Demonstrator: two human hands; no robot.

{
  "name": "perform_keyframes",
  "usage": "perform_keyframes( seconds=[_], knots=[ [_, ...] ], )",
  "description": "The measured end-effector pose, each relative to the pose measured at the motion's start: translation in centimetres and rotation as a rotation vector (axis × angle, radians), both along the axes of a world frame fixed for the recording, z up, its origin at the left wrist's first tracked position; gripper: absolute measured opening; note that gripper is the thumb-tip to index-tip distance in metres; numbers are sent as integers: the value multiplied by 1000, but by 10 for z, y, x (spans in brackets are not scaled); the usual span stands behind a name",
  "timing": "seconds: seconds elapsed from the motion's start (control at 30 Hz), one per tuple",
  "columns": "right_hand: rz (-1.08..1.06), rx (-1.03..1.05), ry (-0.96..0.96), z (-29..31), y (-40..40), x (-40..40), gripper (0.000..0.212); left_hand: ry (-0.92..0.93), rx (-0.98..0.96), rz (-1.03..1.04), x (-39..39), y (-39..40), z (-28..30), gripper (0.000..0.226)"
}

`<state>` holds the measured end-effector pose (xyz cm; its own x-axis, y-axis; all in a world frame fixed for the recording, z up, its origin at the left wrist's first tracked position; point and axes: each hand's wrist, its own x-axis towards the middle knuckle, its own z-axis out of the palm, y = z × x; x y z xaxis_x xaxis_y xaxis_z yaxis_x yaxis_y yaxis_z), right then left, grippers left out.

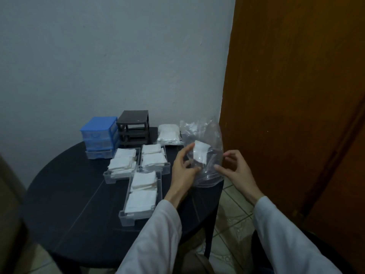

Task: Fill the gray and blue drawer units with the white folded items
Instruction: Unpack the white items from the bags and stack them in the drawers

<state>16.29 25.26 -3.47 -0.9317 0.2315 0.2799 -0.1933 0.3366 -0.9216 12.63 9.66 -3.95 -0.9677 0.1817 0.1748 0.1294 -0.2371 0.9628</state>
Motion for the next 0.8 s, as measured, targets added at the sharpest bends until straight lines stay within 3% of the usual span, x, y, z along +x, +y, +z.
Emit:
perform_keyframes(
  seconds=[0.07, 0.13, 0.3, 0.63, 0.8],
  knots=[
    [-144, 110, 162, -2, -5, 6, 22, -59, 75, 27, -2, -2, 3, 70],
    [-144, 142, 252, -3, -8, 14, 16, -76, 130, 57, -4, -2, 5, 69],
    [40, 243, 121, -6, -16, 18, 12, -45, 256, 55, -1, 2, 14, 69],
    [-122, -564, -122, 7, -43, -3, 15, 64, 219, -27, 13, 11, 13, 65],
    [-174, -742, -204, 6, -45, -5, 5, 69, 178, -59, 17, 12, 12, 65]
  ],
)
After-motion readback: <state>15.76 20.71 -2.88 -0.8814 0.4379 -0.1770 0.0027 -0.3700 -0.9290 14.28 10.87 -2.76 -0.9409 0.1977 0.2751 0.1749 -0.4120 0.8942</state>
